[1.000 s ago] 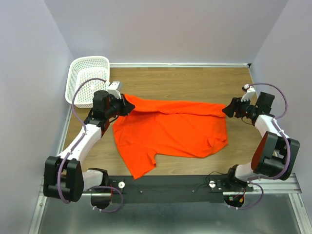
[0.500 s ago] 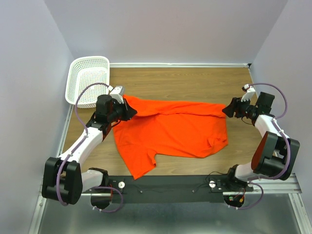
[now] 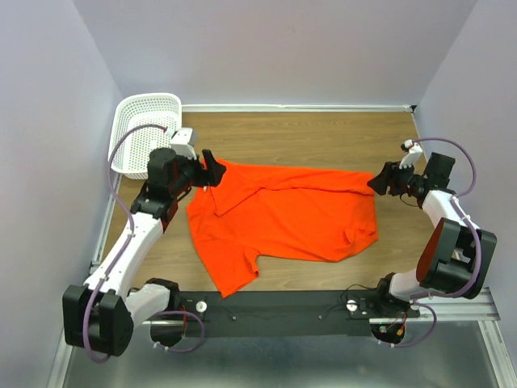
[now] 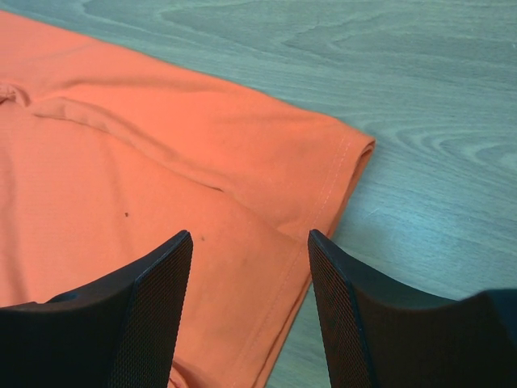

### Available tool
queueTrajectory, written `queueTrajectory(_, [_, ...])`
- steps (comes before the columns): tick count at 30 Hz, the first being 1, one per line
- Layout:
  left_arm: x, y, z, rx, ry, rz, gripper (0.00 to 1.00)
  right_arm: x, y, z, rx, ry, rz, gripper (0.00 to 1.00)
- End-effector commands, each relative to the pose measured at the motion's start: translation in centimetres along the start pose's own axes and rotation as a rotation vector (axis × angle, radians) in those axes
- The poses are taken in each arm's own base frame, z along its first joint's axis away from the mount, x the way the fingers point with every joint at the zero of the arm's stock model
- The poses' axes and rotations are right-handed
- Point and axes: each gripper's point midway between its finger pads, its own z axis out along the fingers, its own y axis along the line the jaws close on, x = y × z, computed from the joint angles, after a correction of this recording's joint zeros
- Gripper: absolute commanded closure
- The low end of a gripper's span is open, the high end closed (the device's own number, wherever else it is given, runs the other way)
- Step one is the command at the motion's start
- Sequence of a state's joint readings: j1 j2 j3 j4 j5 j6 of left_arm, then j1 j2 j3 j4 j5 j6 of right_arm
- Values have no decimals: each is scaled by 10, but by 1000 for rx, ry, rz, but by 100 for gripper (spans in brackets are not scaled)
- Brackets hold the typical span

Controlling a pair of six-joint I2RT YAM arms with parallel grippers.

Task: Fold and stack the t-shirts
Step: Fold the tshirt

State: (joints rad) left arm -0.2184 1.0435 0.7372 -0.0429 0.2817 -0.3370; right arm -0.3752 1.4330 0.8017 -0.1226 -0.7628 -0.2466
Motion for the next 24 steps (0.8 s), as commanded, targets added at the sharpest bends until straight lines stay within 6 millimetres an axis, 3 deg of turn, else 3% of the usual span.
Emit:
queueTrajectory(1, [-13,7,20,-22,33,87,18,-9,3,-2,-34,-11,10,33])
queueTrajectory(2, [12,17,41,-14,139,84,21,-10,4,-3,-35,-12,5,33])
queueTrajectory(3, [9,14,50,8,164,90,28,-10,6,-5,-39,-13,0,33])
queueTrajectory(4, [30,14,66,39,241,87,29,-11,8,-6,-43,-13,-5,33])
queueTrajectory(7, [40,12,83,70,306,129,31,-10,13,-9,-60,-13,-26,33])
queueTrajectory(8, [56,14,92,78,357,128,32,-9,14,-10,-65,-14,-35,33])
queueTrajectory(9, [54,14,98,83,362,151,32,-7,15,-9,-69,-9,-35,33])
queueTrajectory(10, [71,20,104,79,417,143,33,-6,16,-9,-74,-9,-37,33])
queueTrajectory(16, [108,29,123,71,531,145,36,1,16,-6,-93,10,-26,33])
queueTrajectory(24, [123,29,131,62,578,159,41,4,16,-5,-101,16,-19,33])
